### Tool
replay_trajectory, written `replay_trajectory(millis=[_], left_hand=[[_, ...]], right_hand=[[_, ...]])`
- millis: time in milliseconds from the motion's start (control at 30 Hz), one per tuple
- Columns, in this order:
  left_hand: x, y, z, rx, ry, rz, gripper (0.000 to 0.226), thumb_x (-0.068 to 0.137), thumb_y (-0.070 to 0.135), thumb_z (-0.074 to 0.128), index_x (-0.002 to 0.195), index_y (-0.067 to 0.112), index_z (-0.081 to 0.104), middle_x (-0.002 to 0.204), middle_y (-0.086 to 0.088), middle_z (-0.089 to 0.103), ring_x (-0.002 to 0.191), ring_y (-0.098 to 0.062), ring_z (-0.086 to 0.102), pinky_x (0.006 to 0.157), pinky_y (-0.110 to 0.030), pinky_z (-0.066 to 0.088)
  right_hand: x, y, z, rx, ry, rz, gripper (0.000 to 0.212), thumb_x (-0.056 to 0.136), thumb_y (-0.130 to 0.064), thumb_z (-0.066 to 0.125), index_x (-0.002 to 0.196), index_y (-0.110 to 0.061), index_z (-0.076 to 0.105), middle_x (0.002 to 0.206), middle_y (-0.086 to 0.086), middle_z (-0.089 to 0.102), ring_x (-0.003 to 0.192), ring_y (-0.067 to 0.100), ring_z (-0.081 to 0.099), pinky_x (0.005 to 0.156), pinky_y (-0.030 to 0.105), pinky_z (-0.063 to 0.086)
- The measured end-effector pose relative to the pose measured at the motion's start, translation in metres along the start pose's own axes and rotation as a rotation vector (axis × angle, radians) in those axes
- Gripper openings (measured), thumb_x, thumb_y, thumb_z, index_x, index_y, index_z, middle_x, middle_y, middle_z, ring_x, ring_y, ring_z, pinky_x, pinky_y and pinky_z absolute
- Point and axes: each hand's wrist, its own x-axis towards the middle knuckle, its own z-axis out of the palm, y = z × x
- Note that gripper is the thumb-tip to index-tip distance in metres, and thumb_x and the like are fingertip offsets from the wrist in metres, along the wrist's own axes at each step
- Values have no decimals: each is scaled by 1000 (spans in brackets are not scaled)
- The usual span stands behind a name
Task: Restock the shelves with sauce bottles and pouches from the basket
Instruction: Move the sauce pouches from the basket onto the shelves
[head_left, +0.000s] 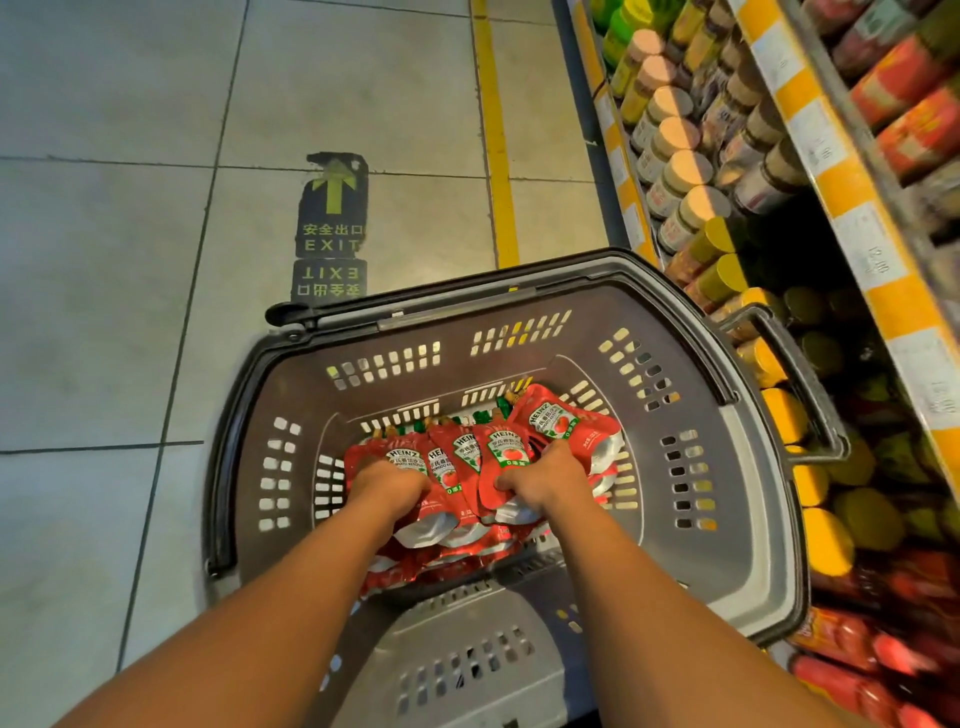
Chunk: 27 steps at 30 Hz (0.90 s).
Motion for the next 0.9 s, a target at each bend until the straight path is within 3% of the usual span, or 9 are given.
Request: replay_trajectory(millis=[167,300,433,500,600,700,767,833,900], left_hand=[[-3,1,3,-80,-12,1,19,77,21,82,85,6,72,88,-12,74,82,-30,72,81,-44,63],[-14,5,2,-153,-24,23,24,77,17,84,90,2,70,79,-11,72,72,-26,69,62,-33,55],[-31,2,2,-214,-56,52,43,77,16,84,111,0,63,93,-16,73,81,-28,71,59,-33,49],[-42,-2,0,-236,-60,73,49,77,15,85,116,1,60,97,-16,73,86,-29,72,62,-34,51],[-59,-7,-3,-268,-59,111,51,76,16,86,118,0,62,103,-18,73,90,-33,72,67,-38,56],[-80,-4,-10,-314,-35,207,31,77,11,85,102,0,71,92,-18,77,80,-31,74,65,-39,59],[-95,1,-16,-344,-42,292,14,81,9,83,91,3,75,84,-15,79,72,-27,76,68,-37,62],[-113,11,-24,-357,-45,379,11,85,13,82,90,4,77,78,-9,79,64,-20,75,53,-24,55],[-132,23,-33,-391,-50,451,13,87,15,81,91,3,79,79,-10,78,63,-19,73,51,-21,49]], right_hand=[[1,2,-1,129,-85,41,84,65,-19,89,136,2,51,119,18,68,103,35,69,92,48,59],[-12,5,-12,233,-95,28,50,61,-11,86,103,7,67,97,17,68,82,34,69,73,46,63],[-30,4,-29,375,-143,62,33,69,-9,84,94,2,66,80,12,59,69,29,59,62,36,56],[-39,6,-38,430,-152,63,26,75,-9,81,96,2,70,62,8,57,50,22,53,47,26,48],[-58,12,-51,555,-138,63,10,79,-8,77,79,-4,68,40,1,50,30,15,41,40,20,41],[-75,18,-60,699,-125,0,16,82,-16,76,83,-6,65,52,6,53,39,18,44,53,28,44],[-87,24,-67,824,-64,-23,25,88,-31,77,92,-8,70,58,7,56,40,18,46,50,27,43],[-99,31,-78,900,28,-34,43,91,-49,72,90,-6,70,53,6,56,39,19,48,45,24,41],[-111,39,-94,987,89,-53,50,92,-51,70,93,-2,71,57,11,57,51,25,54,50,29,42]])
